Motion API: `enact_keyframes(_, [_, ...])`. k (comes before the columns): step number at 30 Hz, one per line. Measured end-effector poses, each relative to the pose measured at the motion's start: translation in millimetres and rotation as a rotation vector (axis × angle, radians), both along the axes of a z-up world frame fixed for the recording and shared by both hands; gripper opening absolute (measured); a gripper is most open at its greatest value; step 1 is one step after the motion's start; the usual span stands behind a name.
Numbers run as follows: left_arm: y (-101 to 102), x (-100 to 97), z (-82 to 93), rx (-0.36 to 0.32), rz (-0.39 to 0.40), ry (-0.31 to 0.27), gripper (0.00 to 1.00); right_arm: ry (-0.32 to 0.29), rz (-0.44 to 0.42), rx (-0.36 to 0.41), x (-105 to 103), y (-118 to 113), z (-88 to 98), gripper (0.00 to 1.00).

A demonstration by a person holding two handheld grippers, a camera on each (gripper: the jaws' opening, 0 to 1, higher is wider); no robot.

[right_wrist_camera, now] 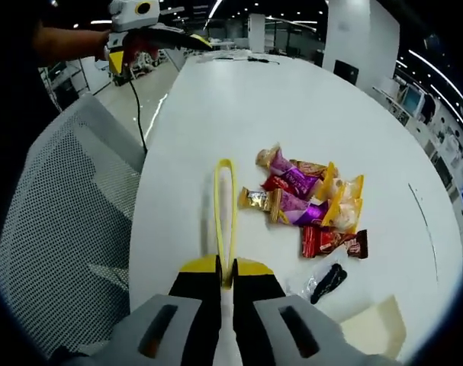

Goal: Place the target food into the container with the food tongs after gripping and lifting it, then release it inside without dropping or visibly crushing the food.

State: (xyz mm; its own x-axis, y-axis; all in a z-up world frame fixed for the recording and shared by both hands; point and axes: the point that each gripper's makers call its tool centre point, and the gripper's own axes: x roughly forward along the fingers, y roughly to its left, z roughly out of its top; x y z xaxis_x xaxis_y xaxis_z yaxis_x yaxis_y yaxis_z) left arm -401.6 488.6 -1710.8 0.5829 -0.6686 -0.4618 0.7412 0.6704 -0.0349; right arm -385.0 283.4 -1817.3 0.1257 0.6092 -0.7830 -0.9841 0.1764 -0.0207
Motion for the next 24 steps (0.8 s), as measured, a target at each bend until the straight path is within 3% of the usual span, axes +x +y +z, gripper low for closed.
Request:
enact_keyframes(9, [-6.7, 2.6, 15.3, -0.027, -0.055, -0.015, 0.99, 0.002, -0.024, 0.038, -0.1, 2.1, 33.7, 0.03])
enact_keyframes(16, [-14.1, 14.8, 35.3, -0.045, -0.116, -0.047, 1.00, -0.037, -0.049, 0.071, 4.7, -3.1, 73.2, 0.03])
enact_keyframes(18, [-22.4, 14.3, 45.1, -0.063, -0.150, -0.066, 1.00, -0.051, -0.052, 0.076, 7.0, -5.8, 80.3, 0.03])
enact_keyframes(24, [-30.2, 18.4, 52.3, -0.064, -0.184, -0.062, 1.00, -0.061, -0.056, 0.070, 7.4, -11.4, 93.3, 0.03])
